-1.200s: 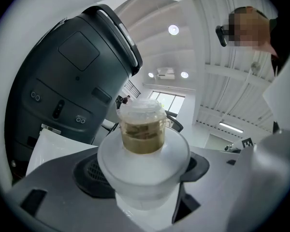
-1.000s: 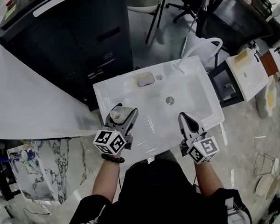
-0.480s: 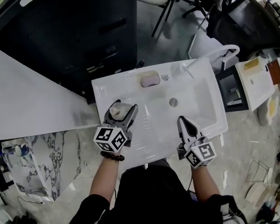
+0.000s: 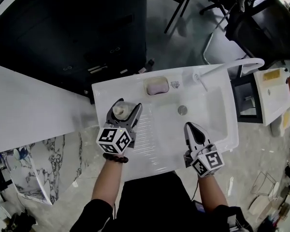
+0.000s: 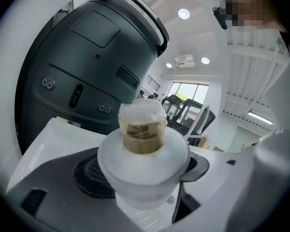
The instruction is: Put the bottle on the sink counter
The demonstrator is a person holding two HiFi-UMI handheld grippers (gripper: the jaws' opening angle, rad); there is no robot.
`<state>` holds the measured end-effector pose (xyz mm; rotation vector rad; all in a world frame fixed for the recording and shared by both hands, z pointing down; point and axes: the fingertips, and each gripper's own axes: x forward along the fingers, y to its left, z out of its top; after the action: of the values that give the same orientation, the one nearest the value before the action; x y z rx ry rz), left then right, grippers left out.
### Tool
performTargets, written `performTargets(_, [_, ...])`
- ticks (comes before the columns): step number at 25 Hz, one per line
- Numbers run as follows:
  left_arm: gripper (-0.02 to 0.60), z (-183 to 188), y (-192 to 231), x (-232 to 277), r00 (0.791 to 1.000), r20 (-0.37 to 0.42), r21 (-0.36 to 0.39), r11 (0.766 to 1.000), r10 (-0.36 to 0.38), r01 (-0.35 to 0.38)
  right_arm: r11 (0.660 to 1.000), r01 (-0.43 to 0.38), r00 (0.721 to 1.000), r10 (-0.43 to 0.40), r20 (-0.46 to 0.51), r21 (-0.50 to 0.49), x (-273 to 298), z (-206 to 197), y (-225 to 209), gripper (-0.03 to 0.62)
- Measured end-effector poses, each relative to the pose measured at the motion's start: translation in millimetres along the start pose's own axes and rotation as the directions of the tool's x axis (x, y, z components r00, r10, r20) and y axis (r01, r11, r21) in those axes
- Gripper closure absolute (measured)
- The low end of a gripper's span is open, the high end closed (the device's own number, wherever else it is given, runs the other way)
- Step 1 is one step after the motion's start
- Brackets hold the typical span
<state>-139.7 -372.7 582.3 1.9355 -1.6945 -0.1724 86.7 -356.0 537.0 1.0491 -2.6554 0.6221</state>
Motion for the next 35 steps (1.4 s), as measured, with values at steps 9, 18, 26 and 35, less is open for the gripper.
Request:
performTargets(9, [0.225, 8.6, 25.6, 35.8, 0.993, 0.001, 0.041, 0.993, 0.115, -0.115, 1.000, -0.017, 0.999, 0.017, -0.041, 0.009, 16.3, 5.8, -31.2, 0.563])
performTargets(18, [0.225, 1.1, 48.7, 52.8, 0.970, -0.032, 0.119, 0.965, 0.239, -0.234, 0.999, -0.030, 0.997, 0.033, -0.073, 0.037, 35.5, 3.9, -40.9, 0.562])
performTargets(26, [0.225, -8.0, 57.9, 59.1, 0.935, -0.065, 0.187, 0.924, 0.350, -0.333, 0.998, -0.035, 0.995, 0.040, -0.095, 0.048, 43.3, -2.9, -46.7, 0.563])
performTargets(35, [0.225, -9.8, 65.7, 63.9, 0.893, -0.087, 0.213, 0.884, 0.441, -0.416, 0.998, -0.030, 0.994, 0.035, -0.099, 0.057, 43.6, -6.3, -45.2, 0.563])
